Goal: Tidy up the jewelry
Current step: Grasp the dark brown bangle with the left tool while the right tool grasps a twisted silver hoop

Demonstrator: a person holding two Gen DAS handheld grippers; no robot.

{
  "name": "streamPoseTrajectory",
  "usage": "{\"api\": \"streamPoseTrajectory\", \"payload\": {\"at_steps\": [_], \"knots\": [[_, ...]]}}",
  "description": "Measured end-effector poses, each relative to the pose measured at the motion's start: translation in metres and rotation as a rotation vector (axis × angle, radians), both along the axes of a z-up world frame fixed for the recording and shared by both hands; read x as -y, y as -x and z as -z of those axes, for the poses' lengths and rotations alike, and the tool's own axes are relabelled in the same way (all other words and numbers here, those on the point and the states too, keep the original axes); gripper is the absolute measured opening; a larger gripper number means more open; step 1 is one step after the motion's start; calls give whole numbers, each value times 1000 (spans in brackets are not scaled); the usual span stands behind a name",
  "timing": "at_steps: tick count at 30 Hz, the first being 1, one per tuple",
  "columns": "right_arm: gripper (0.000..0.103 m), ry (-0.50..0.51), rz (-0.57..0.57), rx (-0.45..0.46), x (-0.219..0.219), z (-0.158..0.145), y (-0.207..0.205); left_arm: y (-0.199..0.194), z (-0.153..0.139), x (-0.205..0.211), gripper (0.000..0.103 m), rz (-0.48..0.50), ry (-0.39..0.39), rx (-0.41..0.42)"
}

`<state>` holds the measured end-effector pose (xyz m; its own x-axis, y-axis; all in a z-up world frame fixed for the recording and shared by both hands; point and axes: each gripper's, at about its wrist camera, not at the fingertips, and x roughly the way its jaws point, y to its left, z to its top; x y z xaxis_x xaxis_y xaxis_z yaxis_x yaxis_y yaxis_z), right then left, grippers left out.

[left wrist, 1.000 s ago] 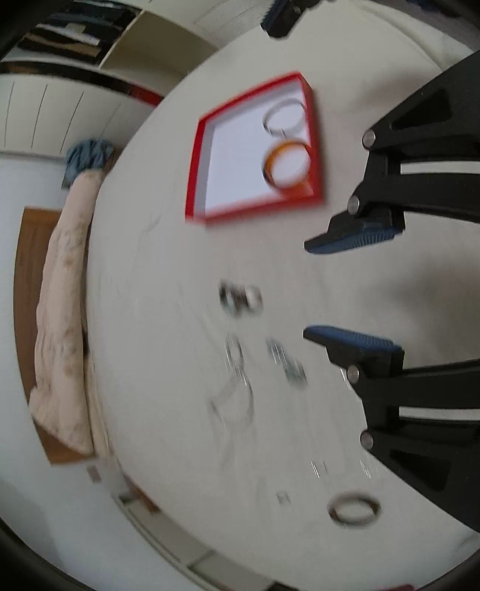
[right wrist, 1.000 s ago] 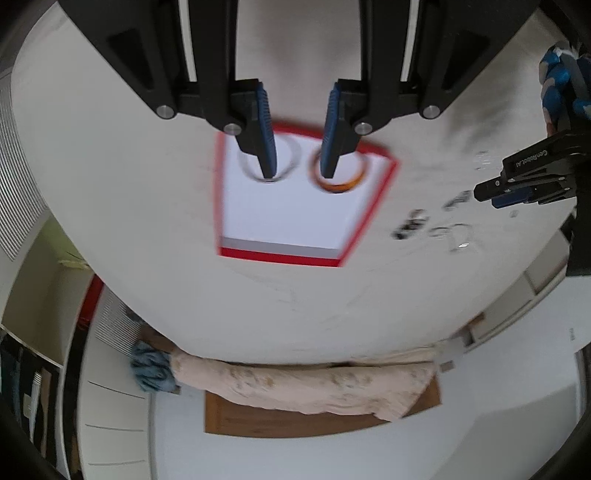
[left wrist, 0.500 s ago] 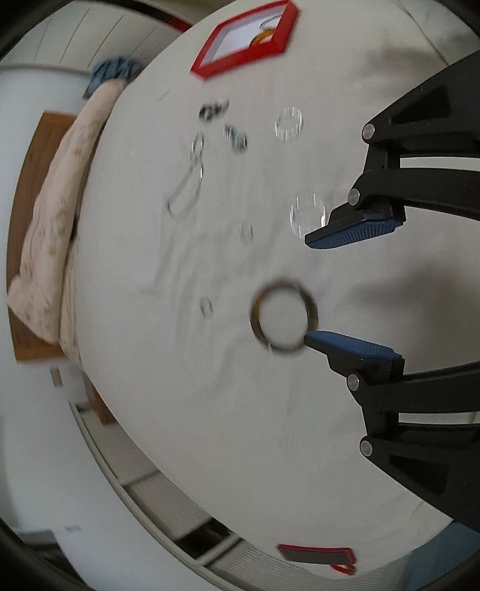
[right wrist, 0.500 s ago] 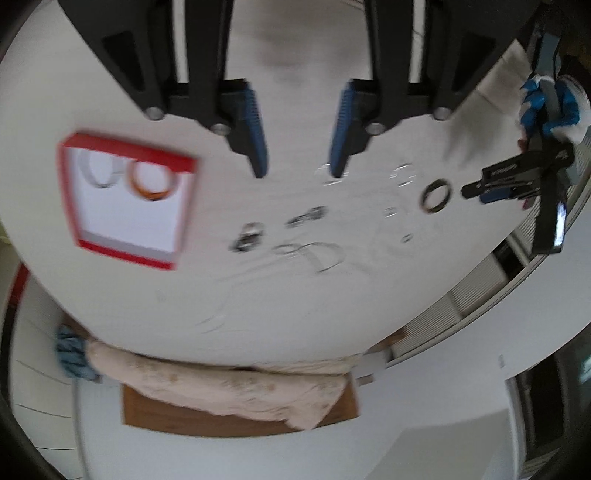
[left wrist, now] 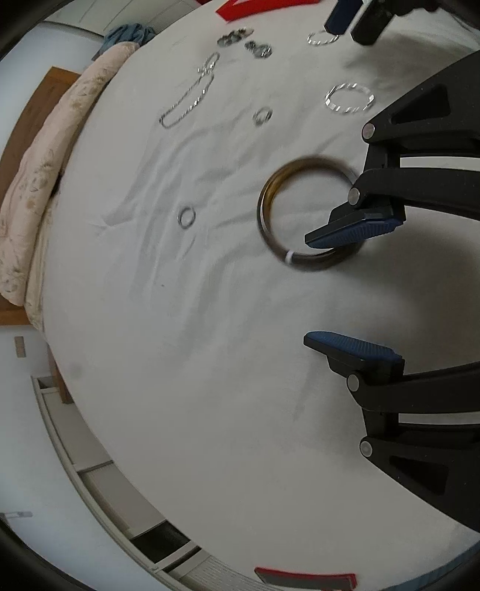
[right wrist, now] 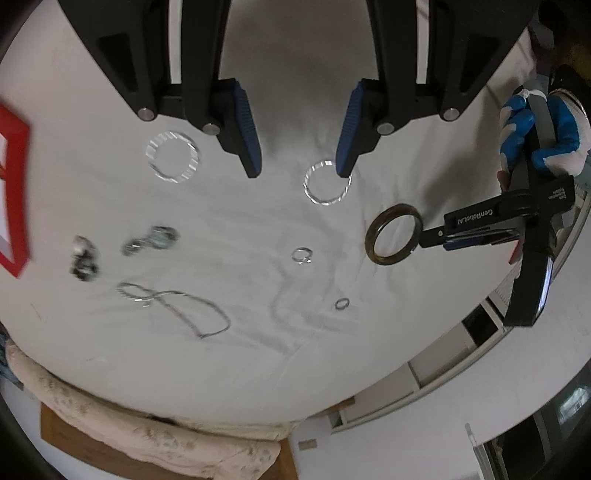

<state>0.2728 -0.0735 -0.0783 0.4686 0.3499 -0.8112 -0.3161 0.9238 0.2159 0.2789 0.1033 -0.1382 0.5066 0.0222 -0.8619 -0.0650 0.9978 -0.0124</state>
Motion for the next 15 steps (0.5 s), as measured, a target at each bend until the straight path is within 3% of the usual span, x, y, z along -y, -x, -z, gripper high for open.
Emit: {"api": "streamPoseTrajectory", "payload": {"at_steps": [8, 15], "knots": [[36, 89, -56, -54, -30, 34, -19, -9, 15, 3, 46, 61, -8, -6], [27, 135, -55, -43, -36, 42, -20, -8, 20, 6, 46, 82, -36, 15]]}}
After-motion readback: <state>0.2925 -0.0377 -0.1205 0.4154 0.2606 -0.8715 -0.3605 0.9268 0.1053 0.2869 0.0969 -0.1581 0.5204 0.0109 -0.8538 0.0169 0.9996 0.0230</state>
